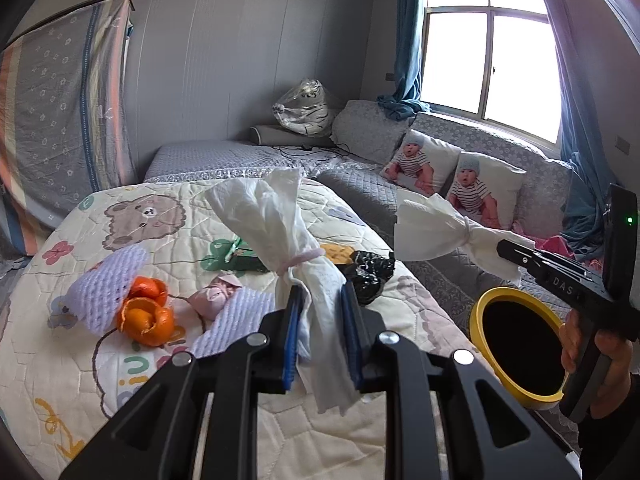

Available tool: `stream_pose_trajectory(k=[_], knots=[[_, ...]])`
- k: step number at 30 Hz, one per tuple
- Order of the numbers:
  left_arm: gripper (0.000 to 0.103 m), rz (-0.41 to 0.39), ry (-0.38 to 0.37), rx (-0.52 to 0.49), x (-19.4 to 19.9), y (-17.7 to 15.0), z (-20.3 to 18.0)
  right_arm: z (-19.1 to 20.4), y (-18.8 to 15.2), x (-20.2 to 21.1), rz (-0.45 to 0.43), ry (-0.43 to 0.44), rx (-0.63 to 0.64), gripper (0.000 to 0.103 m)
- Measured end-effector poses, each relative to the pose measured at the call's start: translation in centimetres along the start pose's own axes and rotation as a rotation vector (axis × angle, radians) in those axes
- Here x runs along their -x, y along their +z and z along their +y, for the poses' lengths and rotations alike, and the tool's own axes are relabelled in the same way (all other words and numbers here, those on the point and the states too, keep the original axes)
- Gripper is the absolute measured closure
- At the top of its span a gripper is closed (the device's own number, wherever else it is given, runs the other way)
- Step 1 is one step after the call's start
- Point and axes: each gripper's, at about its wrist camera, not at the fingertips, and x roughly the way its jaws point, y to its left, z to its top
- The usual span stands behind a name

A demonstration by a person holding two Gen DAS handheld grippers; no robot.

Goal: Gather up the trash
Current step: 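Carry both white tissue bundles over the yellow-rimmed bin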

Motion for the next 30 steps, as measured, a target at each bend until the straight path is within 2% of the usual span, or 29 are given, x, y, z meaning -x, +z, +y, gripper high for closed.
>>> stream_pose_trajectory(k=[7,19,30], knots=[[0.084,0.021,-0.066,-0.062,-2.1,1.0,-3.6,-4.0,-1.5,1.3,0.008,-0.094,-0.053,0.091],[0.084,0.065,-0.235,-0.156,-6.0,1.1,-11.8,-11.5,-4.3,4.7,0.004,-0.31,-0.17,0.091],[0.084,0.121,-0.372,-0.228,-8.7,-0.1,-18.3,-14.6,-7.6,7.0,0.054,-0.445,-0.218,0.091]])
